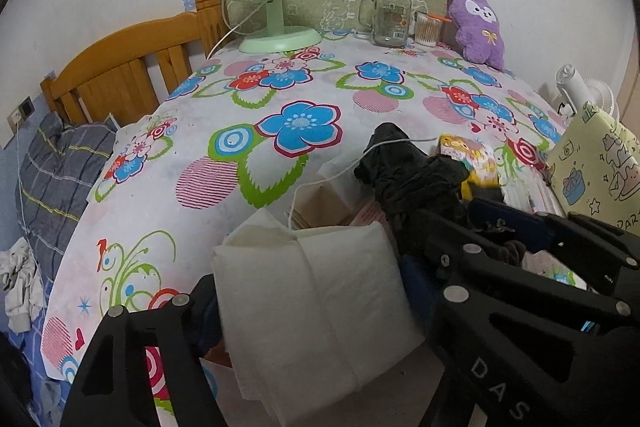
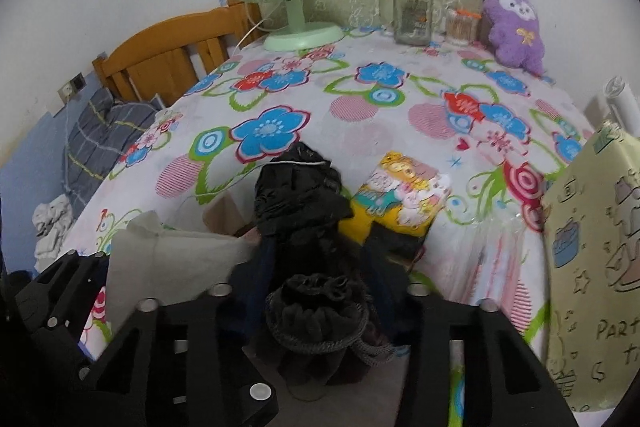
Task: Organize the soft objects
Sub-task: 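Grasp the folded white cloth with the left tool while the right tool grasps the black mesh bundle, then carry the white cloth with the left tool while the right tool carries the black bundle toward the box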
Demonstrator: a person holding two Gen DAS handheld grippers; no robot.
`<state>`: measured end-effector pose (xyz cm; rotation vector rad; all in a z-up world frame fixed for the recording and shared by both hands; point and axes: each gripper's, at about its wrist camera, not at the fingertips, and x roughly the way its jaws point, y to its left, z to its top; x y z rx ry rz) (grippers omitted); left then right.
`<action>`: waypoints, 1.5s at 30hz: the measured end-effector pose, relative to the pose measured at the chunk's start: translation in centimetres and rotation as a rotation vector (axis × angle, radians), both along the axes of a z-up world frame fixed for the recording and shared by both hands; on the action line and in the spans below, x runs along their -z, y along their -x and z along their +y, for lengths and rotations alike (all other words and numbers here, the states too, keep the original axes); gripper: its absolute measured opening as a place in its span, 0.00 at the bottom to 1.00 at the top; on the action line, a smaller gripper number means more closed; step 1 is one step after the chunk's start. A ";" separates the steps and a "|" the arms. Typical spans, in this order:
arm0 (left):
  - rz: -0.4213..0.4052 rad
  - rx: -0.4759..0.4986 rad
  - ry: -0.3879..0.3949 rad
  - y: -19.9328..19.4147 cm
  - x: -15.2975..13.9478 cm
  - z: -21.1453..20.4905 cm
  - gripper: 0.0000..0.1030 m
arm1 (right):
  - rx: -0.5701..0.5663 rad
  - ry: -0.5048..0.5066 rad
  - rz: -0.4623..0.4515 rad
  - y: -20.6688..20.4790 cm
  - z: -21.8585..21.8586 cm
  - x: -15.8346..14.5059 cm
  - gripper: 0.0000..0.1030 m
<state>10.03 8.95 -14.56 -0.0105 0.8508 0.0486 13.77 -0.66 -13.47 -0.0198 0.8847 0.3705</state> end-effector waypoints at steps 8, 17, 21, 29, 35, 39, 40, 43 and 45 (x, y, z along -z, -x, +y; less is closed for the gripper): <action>-0.010 -0.003 0.003 0.3 -0.3 -0.4 0.66 | 0.004 -0.005 -0.013 0.5 -0.2 -0.4 0.38; -0.021 0.006 0.017 0.9 -1.0 -1.1 0.43 | 0.014 -0.020 -0.040 1.4 -1.0 -1.4 0.36; -0.027 0.015 0.013 1.2 -1.4 -1.6 0.34 | 0.023 -0.029 -0.050 1.8 -1.5 -1.8 0.36; -0.053 0.024 0.000 1.6 -3.0 -2.5 0.32 | 0.045 -0.045 -0.072 2.3 -2.6 -3.3 0.36; -0.083 0.035 0.006 2.2 -4.8 -3.2 0.32 | 0.056 -0.050 -0.100 2.6 -3.5 -4.9 0.36; -0.101 0.042 0.007 2.4 -6.0 -3.8 0.32 | 0.066 -0.056 -0.117 2.9 -4.1 -6.0 0.36; -0.105 0.044 0.008 2.5 -6.2 -3.9 0.32 | 0.069 -0.058 -0.122 3.0 -4.2 -6.3 0.36; -0.117 0.050 0.010 2.5 -7.0 -4.2 0.32 | 0.076 -0.061 -0.134 3.2 -4.6 -7.2 0.36; -0.124 0.053 0.010 2.6 -7.5 -4.4 0.32 | 0.082 -0.062 -0.144 3.4 -4.9 -7.8 0.36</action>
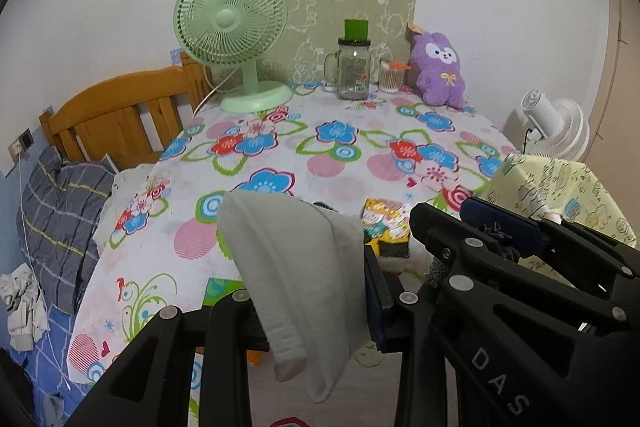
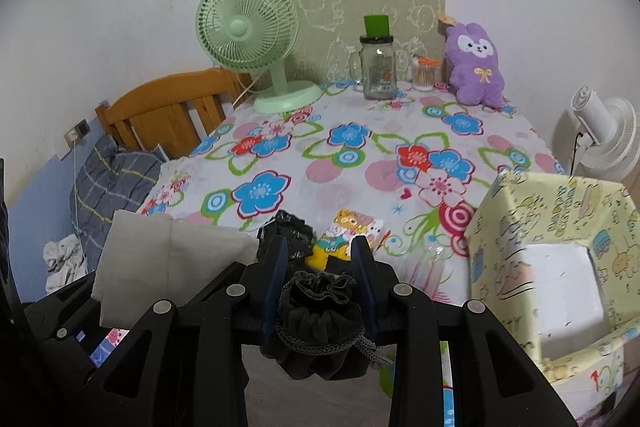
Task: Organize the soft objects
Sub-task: 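Carry the white cloth with the left tool while the right tool carries the black bundle toward the box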
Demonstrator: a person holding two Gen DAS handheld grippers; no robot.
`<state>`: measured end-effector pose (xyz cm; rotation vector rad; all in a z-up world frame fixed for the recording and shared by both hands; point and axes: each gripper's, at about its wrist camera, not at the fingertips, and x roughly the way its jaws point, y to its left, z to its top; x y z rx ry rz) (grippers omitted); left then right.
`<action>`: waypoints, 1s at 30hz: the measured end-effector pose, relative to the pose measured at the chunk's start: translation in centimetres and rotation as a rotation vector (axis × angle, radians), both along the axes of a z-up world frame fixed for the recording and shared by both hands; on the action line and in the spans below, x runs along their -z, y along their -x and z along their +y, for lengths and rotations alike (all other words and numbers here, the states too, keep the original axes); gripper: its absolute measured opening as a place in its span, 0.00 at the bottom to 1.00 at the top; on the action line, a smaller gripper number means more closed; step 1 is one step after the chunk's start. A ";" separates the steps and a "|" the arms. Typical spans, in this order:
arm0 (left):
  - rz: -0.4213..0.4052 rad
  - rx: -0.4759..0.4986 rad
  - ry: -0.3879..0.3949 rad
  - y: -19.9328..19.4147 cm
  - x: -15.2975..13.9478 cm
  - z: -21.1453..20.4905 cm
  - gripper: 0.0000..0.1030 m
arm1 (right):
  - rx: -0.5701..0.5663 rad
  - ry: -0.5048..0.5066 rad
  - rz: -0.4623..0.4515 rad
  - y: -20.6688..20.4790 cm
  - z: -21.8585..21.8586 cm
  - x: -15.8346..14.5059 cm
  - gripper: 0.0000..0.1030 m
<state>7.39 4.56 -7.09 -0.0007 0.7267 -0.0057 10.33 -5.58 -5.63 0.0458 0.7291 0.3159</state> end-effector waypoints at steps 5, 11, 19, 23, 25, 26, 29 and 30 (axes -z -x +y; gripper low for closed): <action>-0.022 0.011 -0.004 0.4 -1.4 -0.8 0.32 | 0.013 -0.006 -0.018 0.4 -0.7 -1.2 0.36; -0.046 0.025 -0.010 0.6 -2.8 -1.7 0.32 | 0.028 -0.013 -0.037 0.6 -1.7 -2.7 0.36; -0.074 0.049 -0.014 1.0 -4.6 -3.2 0.32 | 0.048 -0.020 -0.063 0.8 -3.3 -4.4 0.36; -0.088 0.064 -0.008 1.1 -5.3 -4.0 0.32 | 0.061 -0.021 -0.077 1.0 -4.1 -5.2 0.36; -0.095 0.074 -0.006 1.0 -5.7 -4.5 0.32 | 0.070 -0.019 -0.083 1.0 -4.7 -5.5 0.36; -0.098 0.079 -0.004 1.0 -5.8 -4.7 0.32 | 0.075 -0.018 -0.087 1.1 -5.0 -5.7 0.36; -0.106 0.096 -0.003 0.9 -6.2 -5.4 0.32 | 0.088 -0.015 -0.093 1.1 -5.7 -6.1 0.36; -0.108 0.100 -0.003 0.9 -6.3 -5.7 0.32 | 0.093 -0.015 -0.093 1.1 -6.1 -6.2 0.36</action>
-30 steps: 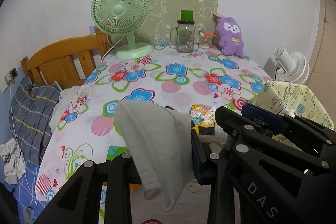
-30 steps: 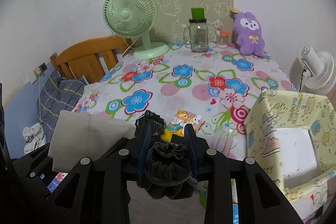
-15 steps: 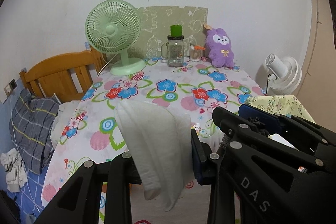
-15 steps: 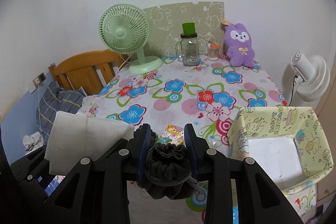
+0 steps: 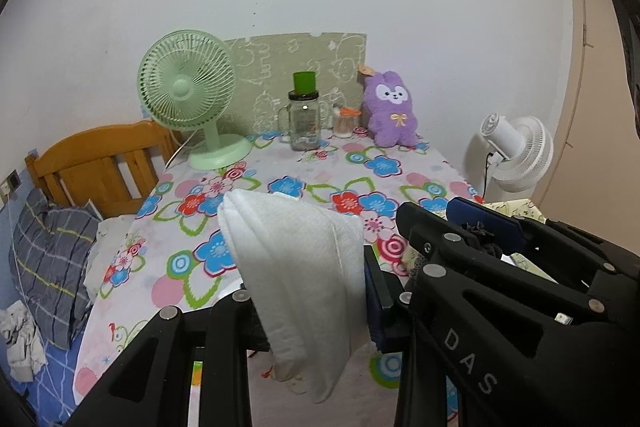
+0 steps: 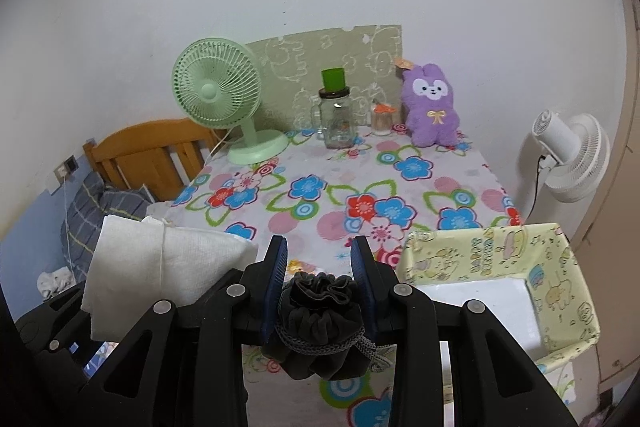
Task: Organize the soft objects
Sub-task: 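Carry the white cloth with the left tool while the right tool carries the black bundle toward the box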
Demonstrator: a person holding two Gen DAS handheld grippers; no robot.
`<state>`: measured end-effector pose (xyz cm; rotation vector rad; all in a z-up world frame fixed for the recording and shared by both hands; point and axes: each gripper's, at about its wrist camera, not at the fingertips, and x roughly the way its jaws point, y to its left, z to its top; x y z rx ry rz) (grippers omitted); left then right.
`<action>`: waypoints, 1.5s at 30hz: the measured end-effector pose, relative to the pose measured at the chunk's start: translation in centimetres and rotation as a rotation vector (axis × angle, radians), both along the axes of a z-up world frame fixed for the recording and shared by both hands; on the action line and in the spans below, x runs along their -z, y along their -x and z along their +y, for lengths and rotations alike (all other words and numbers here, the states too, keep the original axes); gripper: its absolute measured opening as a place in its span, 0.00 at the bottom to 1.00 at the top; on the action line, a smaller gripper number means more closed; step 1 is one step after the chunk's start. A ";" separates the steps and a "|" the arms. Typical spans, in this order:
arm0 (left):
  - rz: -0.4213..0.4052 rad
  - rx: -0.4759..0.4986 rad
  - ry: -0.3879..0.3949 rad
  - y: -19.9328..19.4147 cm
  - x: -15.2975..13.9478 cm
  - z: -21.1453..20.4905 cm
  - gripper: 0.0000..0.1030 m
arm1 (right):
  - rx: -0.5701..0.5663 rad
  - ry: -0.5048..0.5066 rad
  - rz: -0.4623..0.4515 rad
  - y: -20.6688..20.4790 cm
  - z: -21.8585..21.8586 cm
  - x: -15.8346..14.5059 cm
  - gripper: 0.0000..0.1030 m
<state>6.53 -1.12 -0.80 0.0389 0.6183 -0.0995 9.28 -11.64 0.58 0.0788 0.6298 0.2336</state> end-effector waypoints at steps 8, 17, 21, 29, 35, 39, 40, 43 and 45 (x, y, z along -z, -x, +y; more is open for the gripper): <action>-0.005 0.033 0.007 -0.5 -0.2 -2.3 0.32 | 0.039 0.007 -0.008 -0.2 -2.3 -0.5 0.36; -0.014 0.075 0.010 -1.3 -0.2 -5.3 0.32 | 0.083 0.011 -0.017 -0.6 -5.2 -0.5 0.36; -0.018 0.101 0.009 -1.7 0.1 -6.9 0.32 | 0.105 0.006 -0.021 -0.8 -6.9 -0.3 0.36; -0.004 0.145 0.013 -2.9 1.0 -9.5 0.32 | 0.146 0.023 -0.014 -1.5 -9.7 0.5 0.36; 0.015 0.179 0.006 -3.9 1.7 -11.5 0.33 | 0.179 0.020 -0.002 -2.4 -11.7 1.4 0.36; 0.043 0.206 0.001 -4.8 2.5 -12.8 0.33 | 0.203 0.024 0.012 -2.9 -12.9 2.1 0.36; 0.053 0.211 0.000 -5.0 2.7 -13.0 0.33 | 0.208 0.026 0.016 -3.1 -13.1 2.3 0.36; 0.089 0.218 -0.010 -5.6 3.4 -13.8 0.33 | 0.224 0.020 0.031 -3.6 -13.9 3.1 0.36; 0.105 0.224 -0.016 -5.9 3.8 -14.2 0.33 | 0.227 0.011 0.041 -3.9 -14.3 3.6 0.36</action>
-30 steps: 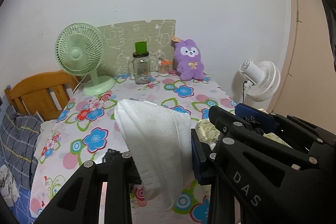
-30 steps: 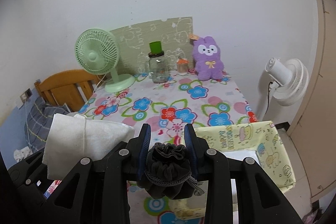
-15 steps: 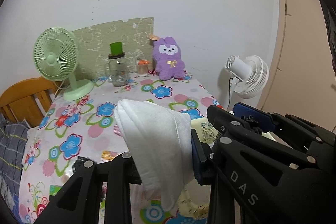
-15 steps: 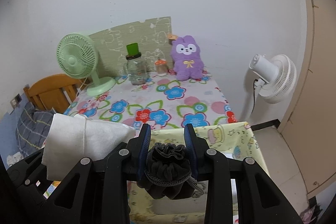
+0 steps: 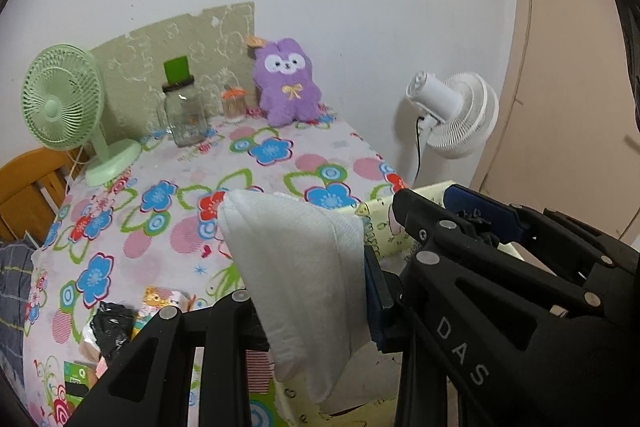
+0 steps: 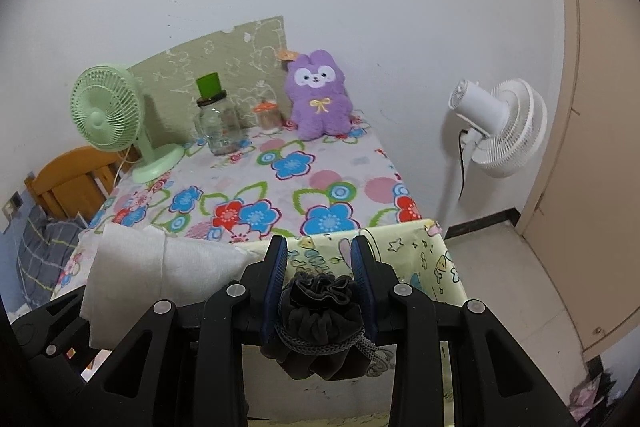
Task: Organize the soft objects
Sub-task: 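Carry the white cloth with the left tool while the right tool carries the black bundle toward the box, then release the white cloth into the box with the left tool while the right tool drops the bundle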
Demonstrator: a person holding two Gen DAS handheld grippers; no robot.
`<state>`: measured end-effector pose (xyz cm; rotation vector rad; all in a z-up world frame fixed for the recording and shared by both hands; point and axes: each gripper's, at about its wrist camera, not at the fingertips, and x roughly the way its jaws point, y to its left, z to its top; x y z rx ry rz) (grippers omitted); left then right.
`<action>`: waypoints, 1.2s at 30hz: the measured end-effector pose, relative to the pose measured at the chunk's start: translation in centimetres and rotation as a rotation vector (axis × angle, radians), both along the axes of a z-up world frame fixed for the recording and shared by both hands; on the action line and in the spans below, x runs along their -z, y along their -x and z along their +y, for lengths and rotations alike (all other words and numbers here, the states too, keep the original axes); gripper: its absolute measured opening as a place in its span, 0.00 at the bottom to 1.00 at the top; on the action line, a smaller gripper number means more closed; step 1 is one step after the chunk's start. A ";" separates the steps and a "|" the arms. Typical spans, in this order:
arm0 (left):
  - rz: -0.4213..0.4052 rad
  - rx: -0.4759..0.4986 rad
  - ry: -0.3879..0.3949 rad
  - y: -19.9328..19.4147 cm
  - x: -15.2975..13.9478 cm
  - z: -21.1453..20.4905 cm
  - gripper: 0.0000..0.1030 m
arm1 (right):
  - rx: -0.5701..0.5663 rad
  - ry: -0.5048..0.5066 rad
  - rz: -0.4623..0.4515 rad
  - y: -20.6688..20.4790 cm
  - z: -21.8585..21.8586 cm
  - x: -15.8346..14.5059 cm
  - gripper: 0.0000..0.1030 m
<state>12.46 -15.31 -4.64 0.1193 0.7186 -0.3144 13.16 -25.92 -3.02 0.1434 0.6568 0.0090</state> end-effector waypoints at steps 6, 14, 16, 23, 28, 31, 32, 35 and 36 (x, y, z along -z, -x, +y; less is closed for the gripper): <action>0.051 0.006 -0.022 -1.1 1.3 -1.0 0.39 | 0.019 -0.010 0.027 -1.0 -1.0 1.4 0.36; 0.088 -0.001 -0.032 -1.8 2.3 -1.5 0.63 | 0.016 -0.024 0.049 -2.0 -1.7 2.7 0.36; 0.092 -0.002 -0.030 -1.9 2.4 -1.5 0.68 | 0.018 -0.024 0.050 -2.1 -1.6 2.8 0.38; 0.090 0.009 -0.024 -1.9 2.2 -1.5 0.80 | 0.023 -0.034 0.050 -2.1 -1.7 2.8 0.71; 0.070 0.008 -0.031 -1.4 1.8 -1.2 0.83 | 0.030 -0.018 0.044 -1.5 -1.6 2.3 0.76; 0.051 0.000 -0.035 -0.9 1.2 -0.9 0.86 | 0.023 -0.026 0.048 -1.1 -1.4 1.9 0.78; 0.048 0.002 -0.032 -0.7 1.1 -0.8 0.86 | 0.025 -0.025 0.045 -0.9 -1.2 1.7 0.80; 0.037 0.009 -0.021 -0.1 0.6 -0.3 0.86 | 0.033 -0.018 0.027 -0.1 -0.8 1.1 0.82; 0.033 0.010 -0.021 0.1 0.5 -0.3 0.87 | 0.037 -0.016 0.023 0.2 -0.7 0.9 0.83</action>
